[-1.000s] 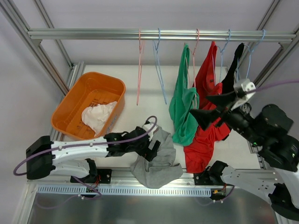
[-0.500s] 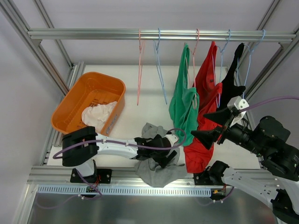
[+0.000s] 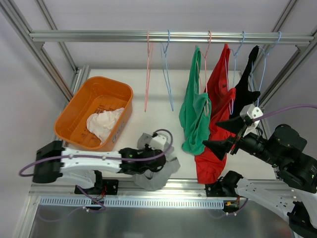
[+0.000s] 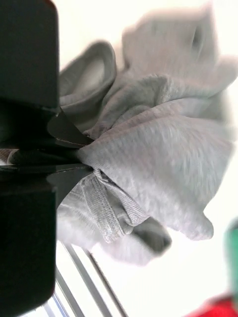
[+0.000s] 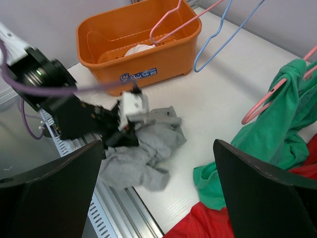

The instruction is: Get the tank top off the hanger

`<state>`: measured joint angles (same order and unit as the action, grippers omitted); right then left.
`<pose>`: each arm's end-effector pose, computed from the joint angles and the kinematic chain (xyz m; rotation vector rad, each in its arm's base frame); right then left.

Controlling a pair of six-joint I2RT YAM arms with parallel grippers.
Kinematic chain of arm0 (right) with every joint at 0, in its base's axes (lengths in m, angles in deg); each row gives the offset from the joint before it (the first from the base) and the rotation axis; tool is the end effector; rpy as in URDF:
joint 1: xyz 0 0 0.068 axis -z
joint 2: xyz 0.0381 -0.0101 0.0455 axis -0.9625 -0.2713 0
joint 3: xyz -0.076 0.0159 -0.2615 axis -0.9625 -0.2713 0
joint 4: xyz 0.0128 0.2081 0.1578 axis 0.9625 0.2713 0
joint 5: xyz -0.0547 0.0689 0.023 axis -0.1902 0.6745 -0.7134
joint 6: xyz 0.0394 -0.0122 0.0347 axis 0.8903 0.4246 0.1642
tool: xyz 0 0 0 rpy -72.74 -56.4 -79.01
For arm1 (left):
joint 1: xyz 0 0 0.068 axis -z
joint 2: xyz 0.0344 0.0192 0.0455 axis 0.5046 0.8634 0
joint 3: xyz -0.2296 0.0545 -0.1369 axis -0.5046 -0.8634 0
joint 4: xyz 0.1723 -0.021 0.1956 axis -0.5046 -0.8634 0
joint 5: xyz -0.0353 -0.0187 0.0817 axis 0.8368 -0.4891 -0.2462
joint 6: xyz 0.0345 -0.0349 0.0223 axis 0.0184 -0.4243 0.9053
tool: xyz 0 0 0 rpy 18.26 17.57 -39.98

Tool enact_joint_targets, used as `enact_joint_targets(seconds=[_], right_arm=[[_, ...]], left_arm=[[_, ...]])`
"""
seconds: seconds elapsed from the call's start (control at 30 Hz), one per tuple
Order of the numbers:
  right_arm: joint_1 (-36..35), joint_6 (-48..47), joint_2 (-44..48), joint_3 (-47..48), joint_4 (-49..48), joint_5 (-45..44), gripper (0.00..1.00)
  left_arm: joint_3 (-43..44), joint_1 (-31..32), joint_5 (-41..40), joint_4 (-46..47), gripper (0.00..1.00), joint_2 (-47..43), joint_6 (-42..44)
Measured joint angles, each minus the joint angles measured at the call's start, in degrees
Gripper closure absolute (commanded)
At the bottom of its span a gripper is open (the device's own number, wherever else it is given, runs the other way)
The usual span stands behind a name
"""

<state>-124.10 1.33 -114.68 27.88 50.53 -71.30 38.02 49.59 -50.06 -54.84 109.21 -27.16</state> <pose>0.0320 0.0428 0.4572 -0.8767 1.3820 0.6094 0.0642 -0.2615 0.2031 0.6480 2.2503 -0.4008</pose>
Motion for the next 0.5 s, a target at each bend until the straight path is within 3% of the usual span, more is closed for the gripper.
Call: enact_joint_targets(seconds=[0.2,0.5], right_arm=[[0.00,-0.28,0.28,-0.70,-0.22,-0.20,0.00],[0.00,-0.87,1.01,-0.68,-0.31,-0.17,0.00]], left_arm=[[-0.85,-0.07,-14.08,-9.90,1.00,-19.37,-8.96],[4.31,-5.99,-21.84,-22.43,1.00,-26.05,-10.49]])
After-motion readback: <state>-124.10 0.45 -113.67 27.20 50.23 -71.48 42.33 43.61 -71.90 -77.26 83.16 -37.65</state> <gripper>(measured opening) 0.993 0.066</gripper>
